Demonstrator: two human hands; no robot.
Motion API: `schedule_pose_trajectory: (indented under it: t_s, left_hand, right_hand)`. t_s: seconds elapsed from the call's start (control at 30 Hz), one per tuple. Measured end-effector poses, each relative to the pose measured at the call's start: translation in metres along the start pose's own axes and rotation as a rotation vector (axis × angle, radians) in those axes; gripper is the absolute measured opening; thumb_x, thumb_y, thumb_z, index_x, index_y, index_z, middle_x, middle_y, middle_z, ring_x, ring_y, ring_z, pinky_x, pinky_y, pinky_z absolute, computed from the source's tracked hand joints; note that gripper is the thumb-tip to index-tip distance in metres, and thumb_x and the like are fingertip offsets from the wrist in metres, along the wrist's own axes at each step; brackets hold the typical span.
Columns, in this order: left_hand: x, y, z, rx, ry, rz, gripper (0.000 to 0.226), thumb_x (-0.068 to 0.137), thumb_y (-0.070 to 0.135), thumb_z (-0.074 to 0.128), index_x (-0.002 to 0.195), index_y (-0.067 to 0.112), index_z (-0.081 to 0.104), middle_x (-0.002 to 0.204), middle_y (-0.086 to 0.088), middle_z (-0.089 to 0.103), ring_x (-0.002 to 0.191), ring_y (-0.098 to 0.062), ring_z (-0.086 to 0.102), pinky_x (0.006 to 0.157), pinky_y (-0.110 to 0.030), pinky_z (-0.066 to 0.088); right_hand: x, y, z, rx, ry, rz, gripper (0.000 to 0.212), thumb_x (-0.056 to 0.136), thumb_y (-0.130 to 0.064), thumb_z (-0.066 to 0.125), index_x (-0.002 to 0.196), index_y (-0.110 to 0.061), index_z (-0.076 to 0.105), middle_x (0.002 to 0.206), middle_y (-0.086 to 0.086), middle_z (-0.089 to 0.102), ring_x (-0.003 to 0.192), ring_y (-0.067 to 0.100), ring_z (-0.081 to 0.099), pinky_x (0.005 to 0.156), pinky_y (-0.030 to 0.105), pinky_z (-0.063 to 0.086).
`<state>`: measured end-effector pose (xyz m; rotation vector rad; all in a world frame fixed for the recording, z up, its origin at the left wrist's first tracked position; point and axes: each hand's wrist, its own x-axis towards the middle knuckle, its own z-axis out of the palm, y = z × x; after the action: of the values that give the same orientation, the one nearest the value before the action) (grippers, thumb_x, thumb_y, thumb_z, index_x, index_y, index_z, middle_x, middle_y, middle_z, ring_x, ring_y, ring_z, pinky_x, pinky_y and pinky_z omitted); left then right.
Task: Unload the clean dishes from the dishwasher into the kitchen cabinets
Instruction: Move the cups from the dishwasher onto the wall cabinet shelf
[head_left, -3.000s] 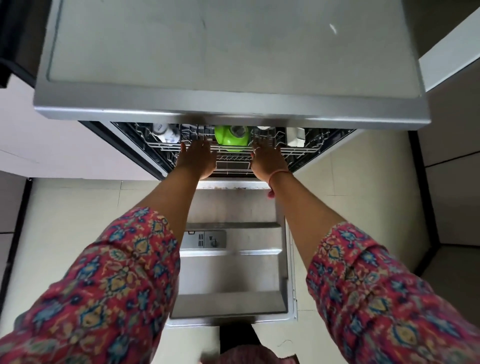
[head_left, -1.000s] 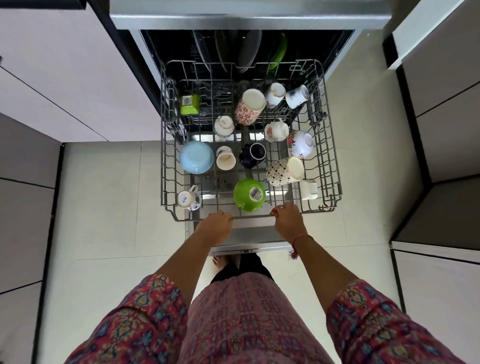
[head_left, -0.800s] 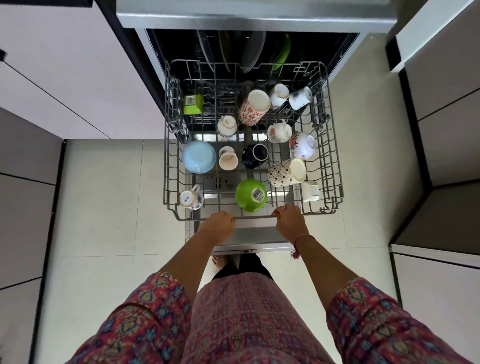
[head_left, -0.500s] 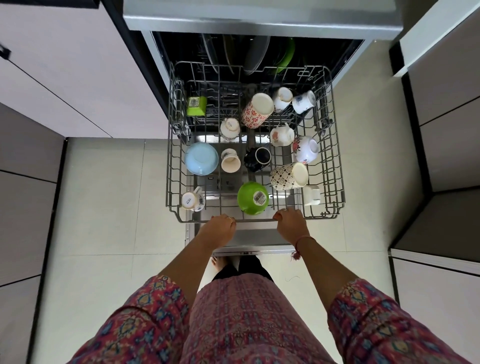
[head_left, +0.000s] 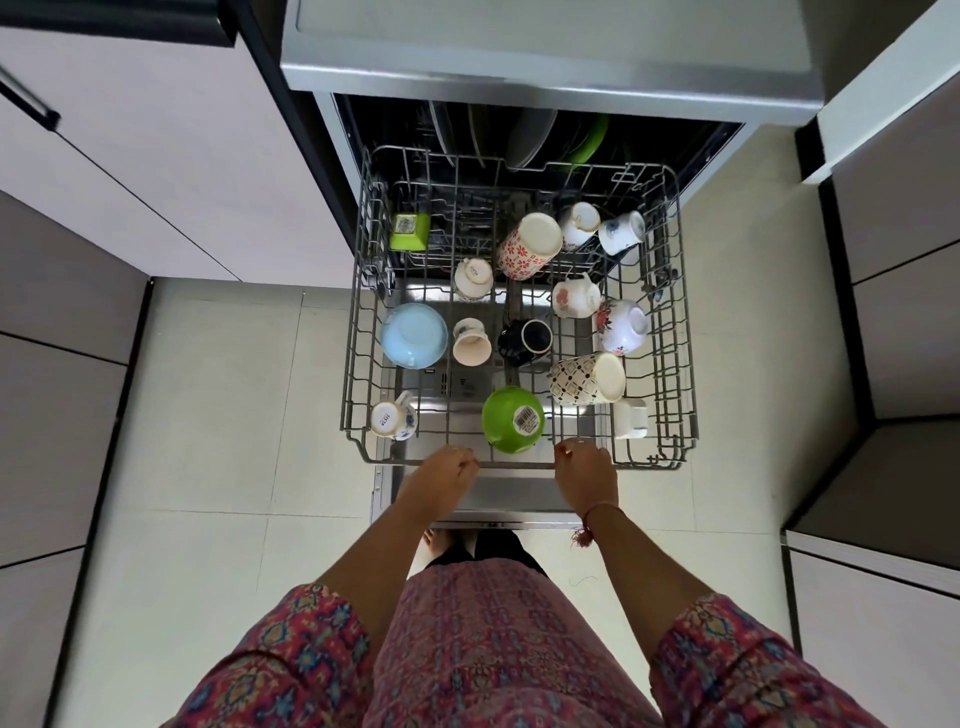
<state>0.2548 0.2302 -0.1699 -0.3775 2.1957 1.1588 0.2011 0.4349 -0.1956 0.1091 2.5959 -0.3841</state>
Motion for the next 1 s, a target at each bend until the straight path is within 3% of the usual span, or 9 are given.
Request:
schedule_pose_trajectory:
  t_s: [0.13,0.27,0.43,0.53,0.57,0.67,0.77,0.87,1.0]
  left_hand:
    - [0.003,0.008,-0.010,-0.259,0.321,-0.137,0.036,0.096,0.018,0.051,0.126,0.000,0.056,0.125,-0.014,0.060,0.118,-0.027,0.054,0.099,-0.033,0.040]
    - [0.014,0.012,-0.025,-0.511,0.590,-0.378,0.021,0.090,0.019,0.057,0.103,0.003,0.061,0.089,-0.005,0.061,0.092,-0.027,0.057,0.076,-0.028,0.039]
    - [0.036,-0.001,-0.035,-0.931,0.668,-0.783,0.058,0.078,0.033,0.073,0.121,-0.002,0.054,0.110,-0.016,0.063,0.101,-0.031,0.062,0.090,-0.039,0.051]
    - [0.048,-0.005,-0.037,-1.132,0.691,-0.873,0.065,0.072,0.034,0.079,0.120,0.000,0.053,0.106,-0.012,0.060,0.093,-0.024,0.060,0.093,-0.037,0.050]
    - [0.051,-0.005,-0.037,-1.182,0.713,-0.883,0.065,0.071,0.033,0.080,0.121,0.001,0.052,0.110,-0.012,0.061,0.096,-0.025,0.061,0.095,-0.038,0.049]
    - [0.064,-0.009,-0.037,-1.258,0.740,-0.899,0.070,0.074,0.035,0.078,0.129,0.002,0.048,0.126,-0.016,0.058,0.114,-0.031,0.058,0.100,-0.042,0.046]
    - [0.076,-0.011,-0.043,-1.231,0.702,-0.983,0.090,0.080,0.046,0.069,0.145,0.001,0.026,0.146,-0.018,0.039,0.132,-0.035,0.042,0.108,-0.044,0.037]
    - [0.086,-0.011,-0.050,-1.121,0.666,-1.144,0.108,0.078,0.054,0.068,0.147,-0.005,0.009,0.154,-0.022,0.022,0.141,-0.035,0.026,0.116,-0.042,0.023]
    - [0.100,-0.010,-0.046,-1.230,0.638,-1.030,0.075,0.088,0.043,0.062,0.144,0.004,0.030,0.148,-0.016,0.038,0.133,-0.033,0.040,0.103,-0.040,0.037]
  right_hand:
    - [0.003,-0.014,-0.002,0.241,0.116,-0.004,0.025,0.095,-0.020,0.047,0.097,-0.008,0.069,0.090,0.012,0.068,0.084,0.027,0.062,0.068,0.031,0.048]
    - [0.017,-0.047,-0.004,0.398,0.079,-0.033,0.024,0.096,-0.024,0.048,0.093,-0.007,0.065,0.086,0.007,0.063,0.080,0.024,0.061,0.065,0.026,0.041]
    - [0.045,-0.100,-0.008,0.478,0.007,-0.111,0.023,0.095,-0.028,0.053,0.102,-0.009,0.061,0.100,0.007,0.057,0.089,0.018,0.054,0.080,0.030,0.044]
    - [0.069,-0.131,-0.013,0.525,-0.037,-0.139,0.022,0.091,-0.027,0.059,0.102,-0.008,0.057,0.104,0.010,0.055,0.085,0.018,0.051,0.077,0.030,0.042]
    - [0.077,-0.140,-0.015,0.534,-0.054,-0.136,0.030,0.090,-0.026,0.061,0.110,-0.005,0.057,0.111,0.012,0.056,0.089,0.020,0.055,0.080,0.030,0.044]
    - [0.097,-0.162,-0.015,0.410,-0.058,-0.128,0.047,0.091,-0.030,0.059,0.131,-0.008,0.048,0.131,0.013,0.045,0.111,0.029,0.054,0.094,0.038,0.046]
    - [0.118,-0.177,-0.013,0.110,0.019,-0.288,0.041,0.094,-0.031,0.053,0.127,-0.008,0.050,0.130,0.013,0.044,0.117,0.030,0.050,0.090,0.040,0.048]
    - [0.146,-0.188,-0.013,-0.097,-0.051,-0.374,0.039,0.098,-0.031,0.043,0.126,-0.003,0.050,0.128,0.016,0.047,0.120,0.032,0.048,0.092,0.040,0.047]
    - [0.181,-0.194,-0.015,-0.262,-0.214,-0.232,0.052,0.098,-0.045,0.038,0.129,-0.004,0.049,0.129,0.015,0.051,0.112,0.032,0.057,0.085,0.037,0.048]
